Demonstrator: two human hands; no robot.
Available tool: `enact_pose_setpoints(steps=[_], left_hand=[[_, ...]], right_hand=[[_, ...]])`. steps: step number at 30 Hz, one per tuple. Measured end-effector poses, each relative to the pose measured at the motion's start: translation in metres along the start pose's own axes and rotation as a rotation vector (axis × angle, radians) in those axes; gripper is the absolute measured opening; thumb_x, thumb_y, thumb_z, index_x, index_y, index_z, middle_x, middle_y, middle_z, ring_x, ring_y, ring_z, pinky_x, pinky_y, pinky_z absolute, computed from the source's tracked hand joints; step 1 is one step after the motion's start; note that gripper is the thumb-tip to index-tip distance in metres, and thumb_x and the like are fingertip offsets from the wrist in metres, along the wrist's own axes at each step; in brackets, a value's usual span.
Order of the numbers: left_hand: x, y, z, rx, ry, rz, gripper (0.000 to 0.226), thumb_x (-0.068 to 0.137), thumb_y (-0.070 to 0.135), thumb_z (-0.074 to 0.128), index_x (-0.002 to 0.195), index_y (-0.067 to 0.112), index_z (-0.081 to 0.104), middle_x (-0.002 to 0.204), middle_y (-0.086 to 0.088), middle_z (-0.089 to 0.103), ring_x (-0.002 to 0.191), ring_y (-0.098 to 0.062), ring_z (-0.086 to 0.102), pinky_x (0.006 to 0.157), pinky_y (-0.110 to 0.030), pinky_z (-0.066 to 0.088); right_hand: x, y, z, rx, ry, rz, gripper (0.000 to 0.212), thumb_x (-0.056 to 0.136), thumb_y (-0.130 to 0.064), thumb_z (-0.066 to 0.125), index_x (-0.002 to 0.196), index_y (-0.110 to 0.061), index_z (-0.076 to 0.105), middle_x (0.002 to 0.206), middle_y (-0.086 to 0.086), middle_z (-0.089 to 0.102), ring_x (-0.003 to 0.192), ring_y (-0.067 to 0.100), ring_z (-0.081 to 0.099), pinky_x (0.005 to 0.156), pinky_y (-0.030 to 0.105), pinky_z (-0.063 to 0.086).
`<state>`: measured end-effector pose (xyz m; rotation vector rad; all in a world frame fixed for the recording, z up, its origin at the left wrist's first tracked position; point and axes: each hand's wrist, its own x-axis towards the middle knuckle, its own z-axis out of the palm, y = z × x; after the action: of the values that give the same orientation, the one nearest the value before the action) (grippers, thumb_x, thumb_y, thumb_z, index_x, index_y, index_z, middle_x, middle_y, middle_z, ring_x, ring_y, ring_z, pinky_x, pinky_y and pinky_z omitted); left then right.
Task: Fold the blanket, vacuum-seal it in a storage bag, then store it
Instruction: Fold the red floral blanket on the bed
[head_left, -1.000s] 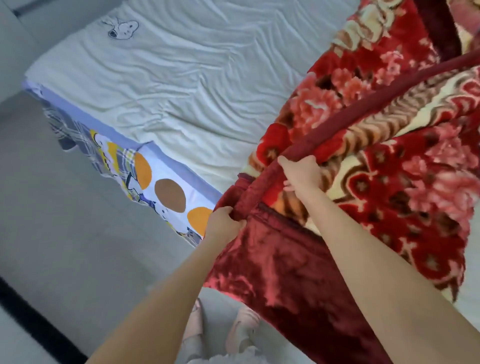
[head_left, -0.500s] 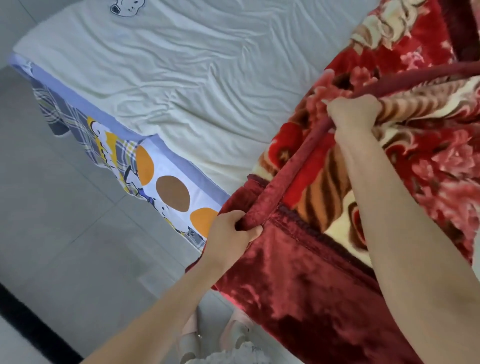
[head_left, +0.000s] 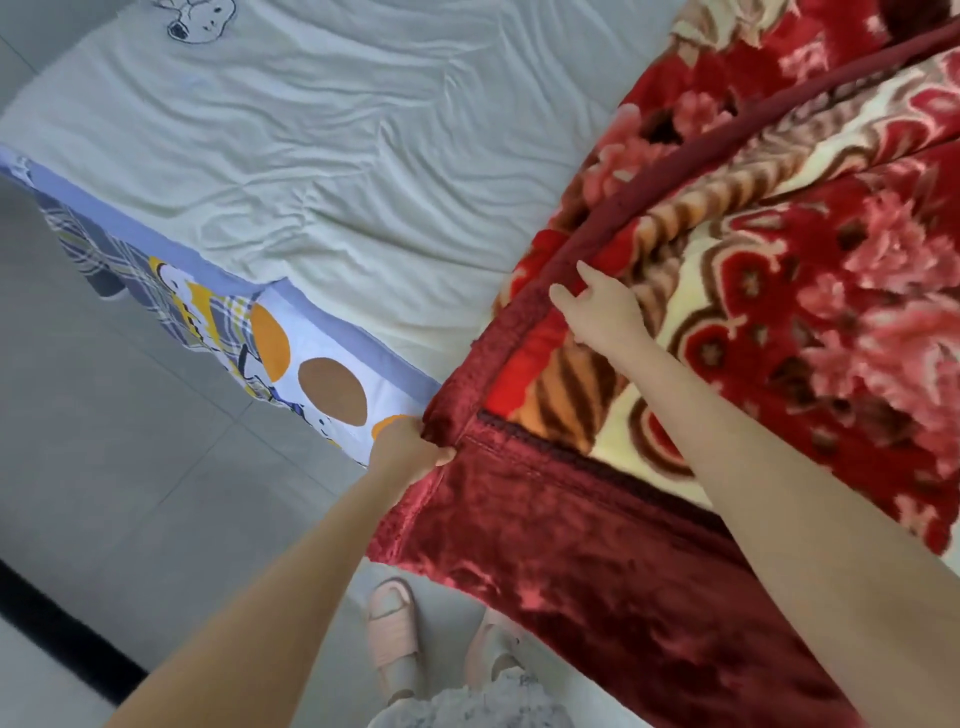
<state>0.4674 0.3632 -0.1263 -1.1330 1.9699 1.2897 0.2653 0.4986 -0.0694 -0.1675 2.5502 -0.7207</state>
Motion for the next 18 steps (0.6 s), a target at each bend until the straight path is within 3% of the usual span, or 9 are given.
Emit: enact_pose_setpoints(steps=[2,3,4,6,8,11,13,16,18], left_hand=[[-0.002,0.006,-0.008,0.08,0.024,0.029,0.066,0.067,0.027,0.081,0.122,0.011,0.049,0.118,-0.011,0.055,0.106,-0.03,0.057,0.09,-0.039,0.048],[-0.002,0.008,-0.011,0.004,-0.018,0.027,0.078,0.064,0.03,0.083,0.129,0.014,0.044,0.123,-0.007,0.052,0.11,-0.028,0.056,0.093,-0.038,0.046],[-0.003,0.012,-0.014,-0.118,-0.068,0.015,0.081,0.064,0.032,0.083,0.132,0.015,0.042,0.125,-0.005,0.052,0.11,-0.025,0.056,0.095,-0.038,0.046],[-0.005,0.017,-0.017,-0.291,-0.148,-0.004,0.064,0.074,0.033,0.079,0.126,0.015,0.045,0.118,-0.002,0.056,0.1,-0.02,0.059,0.088,-0.033,0.048],[-0.007,0.019,-0.018,-0.248,-0.149,0.032,0.051,0.083,0.031,0.071,0.124,0.012,0.047,0.11,-0.001,0.055,0.093,-0.018,0.057,0.081,-0.029,0.045],[-0.017,0.022,-0.031,-0.122,-0.049,0.071,0.051,0.085,0.028,0.066,0.129,0.009,0.047,0.107,-0.007,0.056,0.095,-0.022,0.055,0.089,-0.033,0.046],[-0.029,0.027,-0.053,-0.046,0.001,0.1,0.047,0.087,0.026,0.062,0.129,0.009,0.047,0.101,-0.006,0.056,0.089,-0.022,0.054,0.086,-0.033,0.045],[-0.05,0.039,-0.096,0.215,0.062,0.192,0.038,0.089,0.025,0.055,0.125,0.014,0.049,0.095,0.001,0.056,0.075,-0.016,0.054,0.063,-0.022,0.04],[-0.062,0.05,-0.126,0.283,0.103,0.236,0.036,0.09,0.024,0.053,0.124,0.014,0.051,0.099,-0.001,0.058,0.086,-0.021,0.057,0.061,-0.025,0.037]], right_hand=[[-0.025,0.01,-0.004,-0.077,0.081,-0.029,0.053,0.092,-0.04,0.052,0.136,-0.01,0.047,0.118,0.006,0.064,0.116,0.024,0.055,0.099,0.032,0.042],[-0.04,0.014,-0.003,-0.066,0.131,-0.039,0.045,0.092,-0.037,0.053,0.127,-0.009,0.054,0.118,0.006,0.063,0.117,0.025,0.054,0.093,0.031,0.041],[-0.055,0.017,-0.002,-0.047,0.182,-0.063,0.039,0.092,-0.036,0.053,0.121,-0.01,0.057,0.116,0.004,0.064,0.116,0.024,0.055,0.088,0.03,0.042],[-0.083,0.024,0.001,-0.071,0.212,-0.08,0.043,0.093,-0.04,0.052,0.127,-0.015,0.053,0.12,0.002,0.061,0.116,0.023,0.054,0.087,0.031,0.044],[-0.104,0.041,0.008,-0.302,0.013,-0.088,0.057,0.092,-0.047,0.05,0.143,-0.024,0.038,0.144,0.003,0.044,0.131,0.024,0.042,0.099,0.036,0.042],[-0.131,0.059,0.02,-0.563,-0.376,-0.094,0.067,0.093,-0.045,0.051,0.151,-0.031,0.018,0.16,0.004,0.006,0.146,0.023,0.011,0.11,0.036,0.033],[-0.136,0.048,0.018,-0.425,-0.287,-0.035,0.06,0.095,-0.038,0.05,0.149,-0.025,0.027,0.157,0.004,0.02,0.143,0.022,0.024,0.108,0.033,0.034],[-0.139,0.004,0.007,-0.307,-0.138,-0.023,0.048,0.097,-0.032,0.047,0.142,-0.019,0.041,0.145,0.003,0.045,0.13,0.022,0.044,0.102,0.032,0.038],[-0.136,-0.032,-0.001,-0.278,-0.114,-0.053,0.042,0.097,-0.03,0.046,0.137,-0.019,0.047,0.138,0.003,0.052,0.125,0.022,0.048,0.099,0.033,0.04]])
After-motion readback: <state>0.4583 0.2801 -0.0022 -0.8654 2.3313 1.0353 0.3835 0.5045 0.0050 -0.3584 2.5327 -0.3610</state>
